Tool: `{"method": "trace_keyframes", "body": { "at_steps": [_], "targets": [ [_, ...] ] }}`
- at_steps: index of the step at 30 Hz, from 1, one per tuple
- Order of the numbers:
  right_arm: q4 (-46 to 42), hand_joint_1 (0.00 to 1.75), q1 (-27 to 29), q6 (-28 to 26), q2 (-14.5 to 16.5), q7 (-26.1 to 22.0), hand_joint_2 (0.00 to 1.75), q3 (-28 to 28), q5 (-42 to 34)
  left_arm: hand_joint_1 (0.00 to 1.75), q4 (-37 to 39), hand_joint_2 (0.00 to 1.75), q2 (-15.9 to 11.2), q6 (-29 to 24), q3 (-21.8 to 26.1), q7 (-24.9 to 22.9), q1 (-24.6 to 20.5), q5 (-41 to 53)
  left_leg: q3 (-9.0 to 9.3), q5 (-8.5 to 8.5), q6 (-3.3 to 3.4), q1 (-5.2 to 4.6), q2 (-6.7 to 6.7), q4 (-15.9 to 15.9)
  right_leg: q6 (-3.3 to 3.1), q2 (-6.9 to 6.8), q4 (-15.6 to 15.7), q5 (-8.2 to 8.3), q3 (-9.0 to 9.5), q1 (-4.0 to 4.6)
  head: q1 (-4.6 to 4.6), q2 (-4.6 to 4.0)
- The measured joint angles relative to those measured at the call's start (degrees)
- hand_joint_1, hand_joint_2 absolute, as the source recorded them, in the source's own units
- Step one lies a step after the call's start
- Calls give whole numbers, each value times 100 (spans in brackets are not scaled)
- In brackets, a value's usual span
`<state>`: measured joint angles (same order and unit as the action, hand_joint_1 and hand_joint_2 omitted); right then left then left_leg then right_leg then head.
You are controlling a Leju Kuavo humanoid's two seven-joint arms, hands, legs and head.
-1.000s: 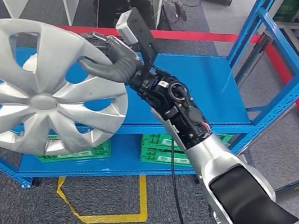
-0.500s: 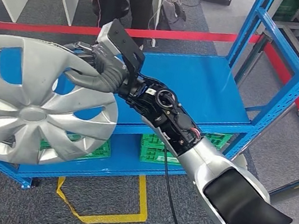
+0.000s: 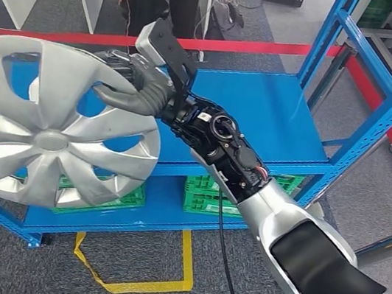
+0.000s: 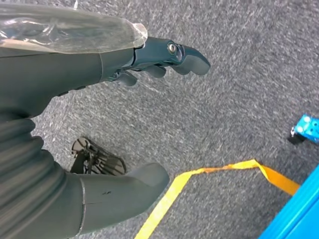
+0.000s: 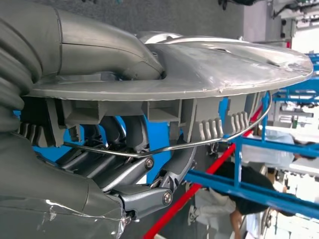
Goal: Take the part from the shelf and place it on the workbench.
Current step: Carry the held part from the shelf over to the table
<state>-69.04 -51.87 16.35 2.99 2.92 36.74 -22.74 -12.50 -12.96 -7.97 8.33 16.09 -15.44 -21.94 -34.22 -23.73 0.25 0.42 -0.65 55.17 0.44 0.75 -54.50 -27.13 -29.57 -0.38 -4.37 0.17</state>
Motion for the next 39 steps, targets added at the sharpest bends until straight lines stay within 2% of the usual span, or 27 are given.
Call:
{"method": "trace_keyframes", "body": {
  "at_steps": [6,11,23,29,39],
  "targets": [
    [-377,175,58,-208,-191,167,175,-135,-200,0,0,175,7,-331,0,51,13,-19,0,0,0,-1,3,1,0,2,0,0,-1,-1,0,0],
    [-626,175,108,-509,-307,-1,175,-281,-148,0,0,175,15,-212,0,-35,24,-22,1,0,0,0,3,1,0,2,0,0,-2,-1,0,0],
    [-1074,175,349,-821,-569,-71,175,-627,-10,0,0,175,15,-119,0,-38,48,-33,0,0,0,0,4,1,0,4,0,0,-1,0,-1,0],
    [-1086,175,373,-653,-642,-260,175,-708,-131,0,0,175,15,-129,-2,-38,45,-22,1,0,0,0,4,1,0,4,0,1,-1,0,-1,0],
    [-1087,175,384,-621,-691,-284,175,-744,-150,0,0,175,22,-130,-2,-39,41,-15,1,0,0,0,4,1,0,4,0,0,-1,0,0,0]
  ]
}}
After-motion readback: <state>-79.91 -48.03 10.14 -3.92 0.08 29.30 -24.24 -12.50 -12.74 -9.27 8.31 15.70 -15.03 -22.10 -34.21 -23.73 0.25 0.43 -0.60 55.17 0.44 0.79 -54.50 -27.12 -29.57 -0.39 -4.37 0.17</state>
